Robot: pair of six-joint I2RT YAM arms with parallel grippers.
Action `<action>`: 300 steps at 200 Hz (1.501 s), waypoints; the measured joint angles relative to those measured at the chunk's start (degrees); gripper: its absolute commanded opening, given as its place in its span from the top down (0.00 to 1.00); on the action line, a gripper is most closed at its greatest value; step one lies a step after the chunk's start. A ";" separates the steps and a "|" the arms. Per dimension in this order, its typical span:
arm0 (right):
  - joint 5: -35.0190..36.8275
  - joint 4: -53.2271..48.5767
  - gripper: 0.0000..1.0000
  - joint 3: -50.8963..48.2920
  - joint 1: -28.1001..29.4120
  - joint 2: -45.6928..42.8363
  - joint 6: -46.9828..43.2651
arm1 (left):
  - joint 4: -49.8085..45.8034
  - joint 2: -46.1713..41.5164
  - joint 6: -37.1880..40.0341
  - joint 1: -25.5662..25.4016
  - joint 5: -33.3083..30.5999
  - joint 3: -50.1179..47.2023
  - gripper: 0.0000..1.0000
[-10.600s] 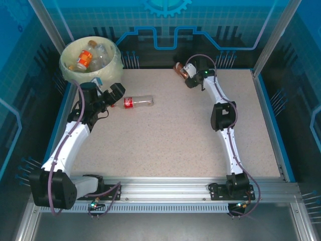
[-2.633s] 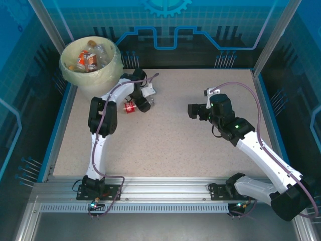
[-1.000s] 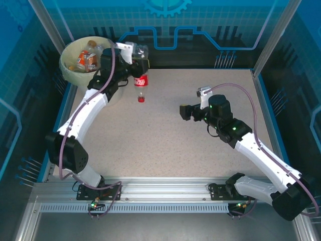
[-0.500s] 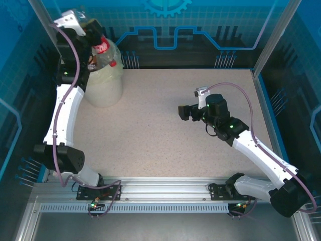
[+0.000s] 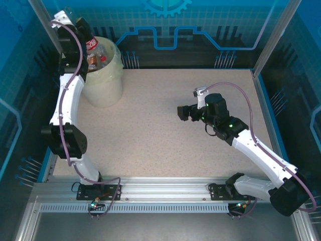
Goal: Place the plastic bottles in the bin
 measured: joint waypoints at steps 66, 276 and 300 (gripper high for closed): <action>-0.24 -0.46 0.00 1.70 0.00 1.44 -0.04 | 1.51 1.27 -1.33 0.04 -0.66 -8.98 0.52; -1.22 -1.97 0.00 2.51 0.11 2.91 -0.04 | -25.42 -4.33 -24.30 6.45 -19.06 -1.09 0.01; -0.37 -1.90 0.00 2.36 0.11 2.27 -0.07 | -26.25 -7.48 -23.63 8.26 -14.51 -1.95 0.01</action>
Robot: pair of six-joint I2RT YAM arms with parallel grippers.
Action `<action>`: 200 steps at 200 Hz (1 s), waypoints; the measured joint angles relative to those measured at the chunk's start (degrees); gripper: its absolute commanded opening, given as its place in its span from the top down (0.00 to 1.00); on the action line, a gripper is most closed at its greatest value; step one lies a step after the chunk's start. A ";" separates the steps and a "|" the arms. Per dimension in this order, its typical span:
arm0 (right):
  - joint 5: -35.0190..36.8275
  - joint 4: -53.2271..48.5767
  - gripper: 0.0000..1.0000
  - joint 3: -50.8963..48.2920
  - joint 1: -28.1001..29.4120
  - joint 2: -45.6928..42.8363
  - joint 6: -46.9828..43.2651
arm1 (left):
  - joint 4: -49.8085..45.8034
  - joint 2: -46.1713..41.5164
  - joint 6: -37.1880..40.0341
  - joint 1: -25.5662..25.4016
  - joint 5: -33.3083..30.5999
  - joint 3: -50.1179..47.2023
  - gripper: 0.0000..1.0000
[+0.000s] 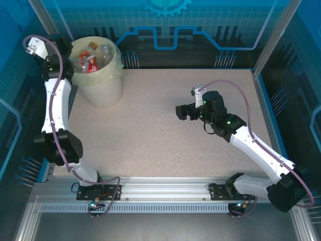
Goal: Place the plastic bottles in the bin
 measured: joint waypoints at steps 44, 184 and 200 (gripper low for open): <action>4.59 0.28 0.00 -2.51 -0.02 -4.85 -0.63 | 0.68 -16.44 8.20 -0.35 4.39 -9.11 0.01; 15.34 14.49 0.00 -28.44 -25.38 -9.27 -0.20 | 13.86 -50.77 15.04 -3.87 22.23 -74.55 0.01; 14.75 17.11 0.00 -29.18 -26.60 -5.40 -1.09 | 17.62 -48.26 16.46 -5.03 22.18 -78.95 0.01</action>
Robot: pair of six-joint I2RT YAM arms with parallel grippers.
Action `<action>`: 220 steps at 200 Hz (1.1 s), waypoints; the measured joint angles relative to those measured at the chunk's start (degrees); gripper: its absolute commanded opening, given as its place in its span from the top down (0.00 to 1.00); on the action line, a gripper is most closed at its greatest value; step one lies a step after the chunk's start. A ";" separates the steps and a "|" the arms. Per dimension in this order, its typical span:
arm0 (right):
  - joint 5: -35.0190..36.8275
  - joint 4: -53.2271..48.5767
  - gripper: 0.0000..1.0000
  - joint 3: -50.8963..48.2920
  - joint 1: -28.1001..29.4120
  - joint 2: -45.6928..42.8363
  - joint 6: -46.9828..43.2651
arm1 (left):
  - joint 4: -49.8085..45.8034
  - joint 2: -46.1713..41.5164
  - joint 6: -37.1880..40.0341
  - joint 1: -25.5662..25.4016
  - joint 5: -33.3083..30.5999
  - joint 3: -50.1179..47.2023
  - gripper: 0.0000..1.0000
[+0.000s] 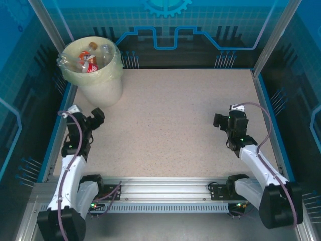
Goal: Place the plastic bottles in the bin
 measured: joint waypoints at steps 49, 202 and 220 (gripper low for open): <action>-6.05 11.45 0.00 -0.04 -1.03 11.32 -6.29 | 17.66 13.25 5.55 -1.64 0.22 -6.67 0.01; -18.84 39.10 0.00 -3.96 -1.92 24.96 -15.32 | 57.16 41.00 19.65 -10.62 -2.75 -7.06 0.01; -18.84 39.58 0.00 -3.96 -1.92 24.96 -15.61 | 57.20 41.00 19.69 -10.62 -2.93 -7.04 0.01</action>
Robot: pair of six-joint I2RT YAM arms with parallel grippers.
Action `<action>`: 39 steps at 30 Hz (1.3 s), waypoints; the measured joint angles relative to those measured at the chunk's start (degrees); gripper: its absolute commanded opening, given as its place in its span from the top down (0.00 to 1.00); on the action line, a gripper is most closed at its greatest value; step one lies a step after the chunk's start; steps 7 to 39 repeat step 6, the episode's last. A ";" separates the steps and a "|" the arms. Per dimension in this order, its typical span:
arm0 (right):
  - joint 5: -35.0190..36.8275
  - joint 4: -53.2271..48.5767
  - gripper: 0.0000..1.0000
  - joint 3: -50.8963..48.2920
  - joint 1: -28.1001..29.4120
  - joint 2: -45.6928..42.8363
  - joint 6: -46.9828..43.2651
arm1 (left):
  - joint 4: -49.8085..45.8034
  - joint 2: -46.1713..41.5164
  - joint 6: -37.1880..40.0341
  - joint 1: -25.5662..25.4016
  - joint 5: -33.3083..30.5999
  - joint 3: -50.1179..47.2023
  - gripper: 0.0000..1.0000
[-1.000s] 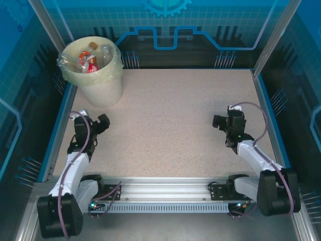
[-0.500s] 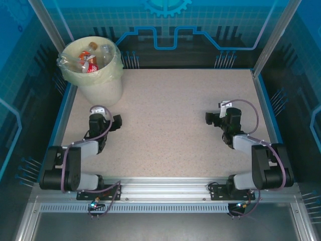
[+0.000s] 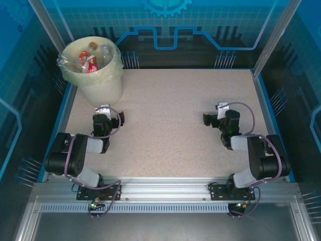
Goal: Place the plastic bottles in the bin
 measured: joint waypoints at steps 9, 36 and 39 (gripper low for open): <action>0.00 0.07 0.00 0.00 0.00 0.00 -0.02 | 0.00 0.00 0.85 0.00 -0.02 -0.02 0.01; 0.00 0.07 0.00 0.00 0.00 0.00 -0.02 | 0.00 0.00 0.85 0.00 -0.02 -0.02 0.01; 0.00 0.07 0.00 0.00 0.00 0.00 -0.02 | 0.00 0.00 0.85 0.00 -0.02 -0.02 0.01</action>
